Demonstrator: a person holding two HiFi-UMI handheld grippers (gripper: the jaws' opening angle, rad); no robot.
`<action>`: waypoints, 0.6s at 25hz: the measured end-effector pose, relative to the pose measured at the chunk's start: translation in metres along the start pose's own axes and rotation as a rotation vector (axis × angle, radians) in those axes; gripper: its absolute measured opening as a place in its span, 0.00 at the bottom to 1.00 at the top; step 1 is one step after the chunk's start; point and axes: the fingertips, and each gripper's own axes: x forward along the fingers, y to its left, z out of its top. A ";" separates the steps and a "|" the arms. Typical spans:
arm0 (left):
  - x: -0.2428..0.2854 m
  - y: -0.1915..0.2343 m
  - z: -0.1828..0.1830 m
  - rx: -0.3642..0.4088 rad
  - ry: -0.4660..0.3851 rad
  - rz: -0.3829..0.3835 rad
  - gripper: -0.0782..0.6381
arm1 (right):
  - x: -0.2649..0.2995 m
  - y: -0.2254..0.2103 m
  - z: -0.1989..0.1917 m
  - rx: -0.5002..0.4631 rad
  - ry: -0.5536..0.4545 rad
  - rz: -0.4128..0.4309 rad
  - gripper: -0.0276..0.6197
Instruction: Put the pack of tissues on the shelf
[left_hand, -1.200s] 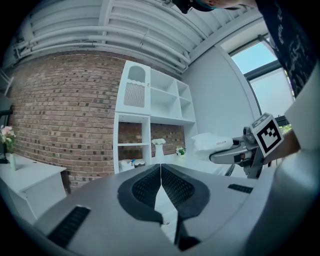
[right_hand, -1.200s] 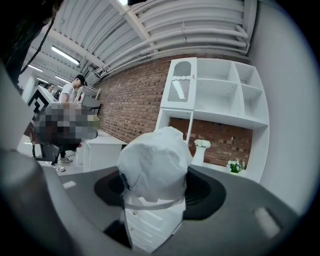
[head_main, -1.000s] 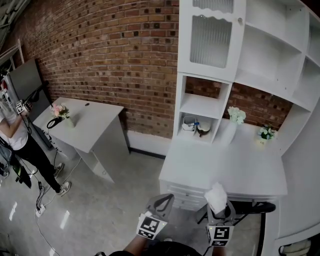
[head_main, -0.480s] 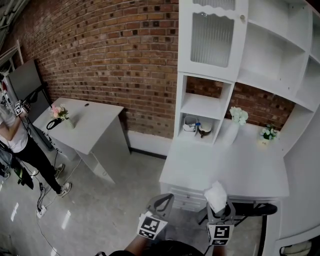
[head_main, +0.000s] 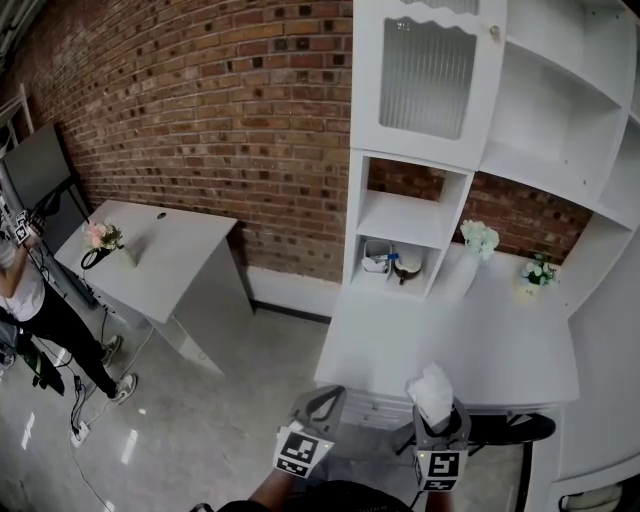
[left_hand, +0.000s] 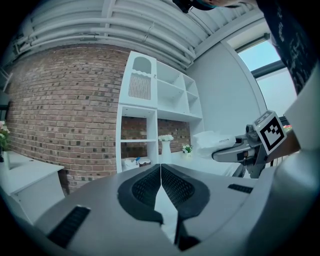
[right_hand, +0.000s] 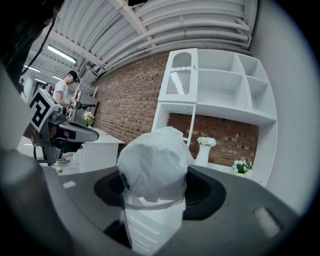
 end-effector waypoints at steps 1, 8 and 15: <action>0.005 0.005 0.001 0.000 -0.002 -0.001 0.12 | 0.006 -0.001 0.001 -0.003 0.001 -0.001 0.45; 0.039 0.035 0.003 0.001 0.007 -0.022 0.13 | 0.049 -0.011 0.004 0.014 0.035 -0.002 0.45; 0.061 0.077 0.001 -0.009 0.014 -0.032 0.12 | 0.094 -0.006 0.017 0.025 0.038 -0.007 0.45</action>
